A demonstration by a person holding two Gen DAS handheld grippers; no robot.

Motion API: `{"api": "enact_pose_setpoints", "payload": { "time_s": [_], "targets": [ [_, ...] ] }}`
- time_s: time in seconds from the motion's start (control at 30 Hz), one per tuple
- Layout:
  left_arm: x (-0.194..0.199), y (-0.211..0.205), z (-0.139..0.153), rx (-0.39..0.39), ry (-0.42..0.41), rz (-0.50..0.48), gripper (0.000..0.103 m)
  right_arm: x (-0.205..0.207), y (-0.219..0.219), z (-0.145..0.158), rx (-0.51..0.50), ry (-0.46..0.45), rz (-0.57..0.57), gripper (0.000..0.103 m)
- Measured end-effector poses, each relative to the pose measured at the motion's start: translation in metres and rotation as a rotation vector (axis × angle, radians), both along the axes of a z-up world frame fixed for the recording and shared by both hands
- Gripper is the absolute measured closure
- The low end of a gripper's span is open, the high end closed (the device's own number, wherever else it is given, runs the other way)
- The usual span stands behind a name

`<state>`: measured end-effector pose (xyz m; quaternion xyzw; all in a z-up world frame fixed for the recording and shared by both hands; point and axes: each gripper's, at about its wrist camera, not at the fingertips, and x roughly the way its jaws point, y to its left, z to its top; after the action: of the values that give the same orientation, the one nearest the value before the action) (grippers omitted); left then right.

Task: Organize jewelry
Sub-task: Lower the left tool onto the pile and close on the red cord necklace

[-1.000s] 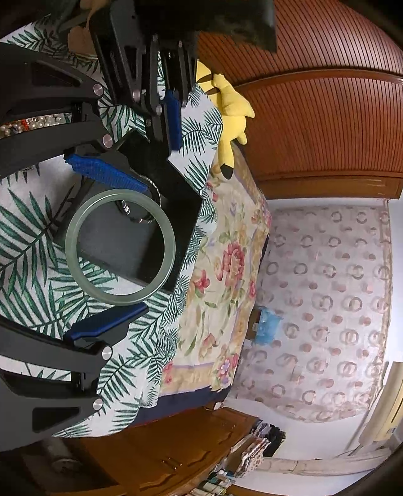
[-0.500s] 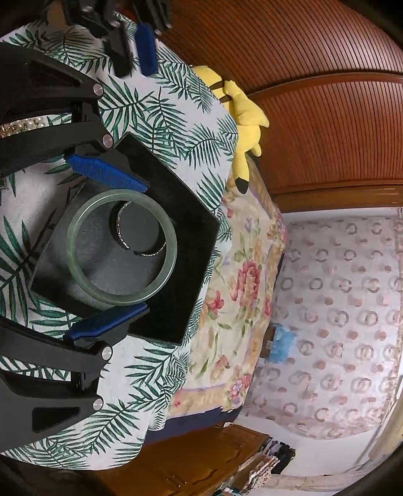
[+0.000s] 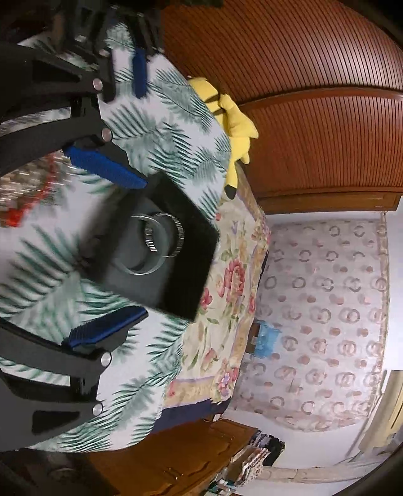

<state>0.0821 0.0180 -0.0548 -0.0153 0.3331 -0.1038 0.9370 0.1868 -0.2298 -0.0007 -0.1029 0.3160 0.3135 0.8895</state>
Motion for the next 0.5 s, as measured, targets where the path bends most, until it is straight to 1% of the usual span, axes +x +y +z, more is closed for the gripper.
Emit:
{"api": "enact_pose_setpoints", "payload": {
  "time_s": [0.17,0.33,0.5],
  "targets": [
    [-0.008,-0.009,-0.004,-0.007,0.011,-0.022,0.056,-0.041,-0.03,-0.018,0.002,0.05,-0.019,0.043],
    [-0.008,-0.019,-0.009,-0.019,0.034,-0.052,0.056,-0.076,-0.047,-0.039,-0.003,0.083,-0.043,0.045],
    [-0.006,-0.032,-0.012,-0.055,0.064,-0.091,0.056,-0.099,-0.055,-0.049,0.007,0.107,-0.049,0.048]
  ]
}}
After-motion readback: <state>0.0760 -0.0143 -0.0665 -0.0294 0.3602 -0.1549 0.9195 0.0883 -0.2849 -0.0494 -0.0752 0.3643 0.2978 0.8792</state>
